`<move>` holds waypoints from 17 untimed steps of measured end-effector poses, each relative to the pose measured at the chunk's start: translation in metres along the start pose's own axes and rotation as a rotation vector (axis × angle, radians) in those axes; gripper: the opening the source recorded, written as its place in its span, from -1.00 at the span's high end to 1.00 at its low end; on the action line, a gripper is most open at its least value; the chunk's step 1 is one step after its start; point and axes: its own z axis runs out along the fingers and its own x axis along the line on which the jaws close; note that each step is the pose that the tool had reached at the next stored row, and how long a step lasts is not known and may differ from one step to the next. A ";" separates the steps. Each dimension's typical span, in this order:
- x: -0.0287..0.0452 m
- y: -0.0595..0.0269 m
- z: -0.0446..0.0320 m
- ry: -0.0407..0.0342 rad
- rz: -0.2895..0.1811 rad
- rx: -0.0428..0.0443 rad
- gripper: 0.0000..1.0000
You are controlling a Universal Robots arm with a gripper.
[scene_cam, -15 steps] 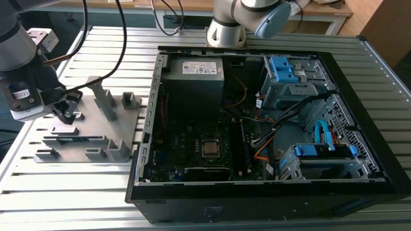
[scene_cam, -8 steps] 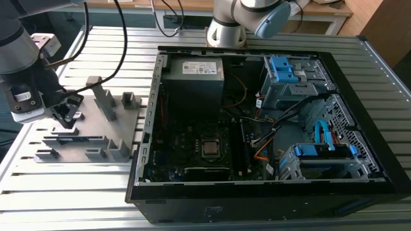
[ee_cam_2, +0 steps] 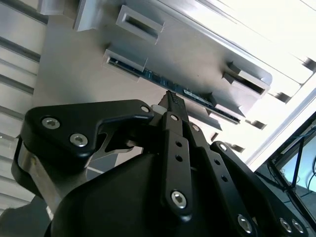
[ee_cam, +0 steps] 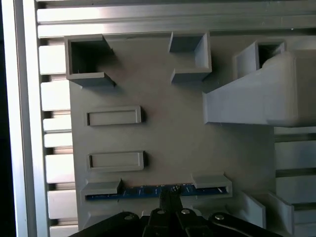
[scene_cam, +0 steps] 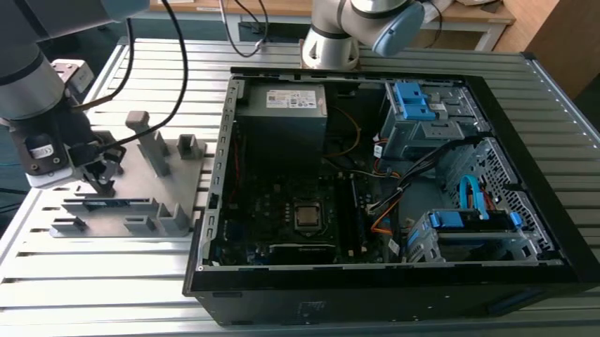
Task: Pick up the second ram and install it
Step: 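Reach for the second ram, then pick up the second ram and move it above second insertion slot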
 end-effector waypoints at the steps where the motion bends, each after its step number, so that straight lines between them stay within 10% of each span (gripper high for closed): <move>1: 0.0000 -0.0003 0.0018 0.0004 -0.001 0.0000 0.80; 17: 0.0001 -0.0008 0.0050 0.0008 -0.002 -0.0007 0.80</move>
